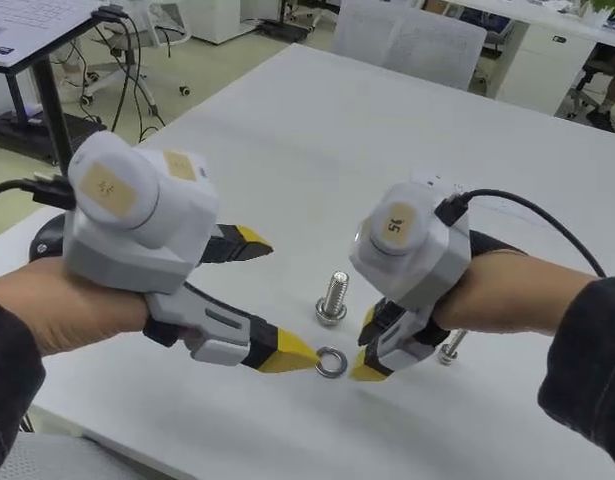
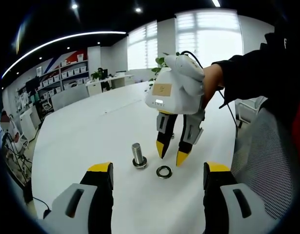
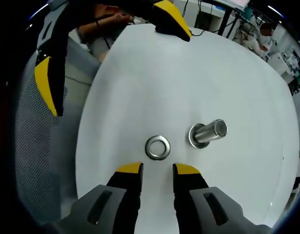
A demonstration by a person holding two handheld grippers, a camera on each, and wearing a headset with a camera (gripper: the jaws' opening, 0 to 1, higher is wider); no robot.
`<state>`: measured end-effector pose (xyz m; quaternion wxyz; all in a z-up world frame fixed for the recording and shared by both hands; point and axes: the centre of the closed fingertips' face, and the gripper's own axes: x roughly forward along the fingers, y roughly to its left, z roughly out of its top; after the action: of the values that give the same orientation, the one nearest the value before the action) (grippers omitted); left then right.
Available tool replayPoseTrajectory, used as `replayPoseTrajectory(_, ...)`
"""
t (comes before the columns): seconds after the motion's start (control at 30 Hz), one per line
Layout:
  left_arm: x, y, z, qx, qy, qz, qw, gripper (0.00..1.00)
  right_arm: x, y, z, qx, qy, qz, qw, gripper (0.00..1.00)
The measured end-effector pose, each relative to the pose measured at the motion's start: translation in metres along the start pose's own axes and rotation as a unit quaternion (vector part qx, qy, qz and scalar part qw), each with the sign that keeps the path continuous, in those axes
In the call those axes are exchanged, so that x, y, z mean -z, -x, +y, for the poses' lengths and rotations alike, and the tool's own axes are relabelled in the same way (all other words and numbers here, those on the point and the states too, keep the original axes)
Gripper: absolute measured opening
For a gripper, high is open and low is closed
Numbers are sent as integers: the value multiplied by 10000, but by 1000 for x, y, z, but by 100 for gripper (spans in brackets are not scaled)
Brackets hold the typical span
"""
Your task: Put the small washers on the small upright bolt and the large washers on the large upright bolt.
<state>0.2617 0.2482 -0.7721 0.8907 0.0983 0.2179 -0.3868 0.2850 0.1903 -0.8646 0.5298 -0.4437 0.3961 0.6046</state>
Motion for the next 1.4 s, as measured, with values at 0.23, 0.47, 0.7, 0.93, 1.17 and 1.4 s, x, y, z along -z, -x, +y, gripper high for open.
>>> replayPoseTrajectory(0.23, 0, 0, 0, -10, -23, 24, 10000, 75, -5, -7, 1, -34, 97, 71, 9999, 27)
replayPoseTrajectory(0.47, 2, 0, -2, 14, -50, 73, 10000, 75, -10, -14, 2, -50, 189, 150, 9997, 26)
replayPoseTrajectory(0.7, 3, 0, -1, 17, -58, 95, 9999, 75, -13, -17, 1, -68, 247, 193, 9995, 26)
replayPoseTrajectory(0.93, 3, 0, -1, 18, -71, 97, 9999, 75, -13, -19, 1, -52, 292, 240, 9993, 26)
replayPoseTrajectory(1.17, 2, 1, -1, 10, -74, 75, 9999, 74, -14, -19, -1, -15, 305, 255, 9992, 26)
replayPoseTrajectory(1.4, 1, 1, -1, 4, -68, 54, 10000, 74, -14, -19, 0, 2, 356, 285, 9990, 25)
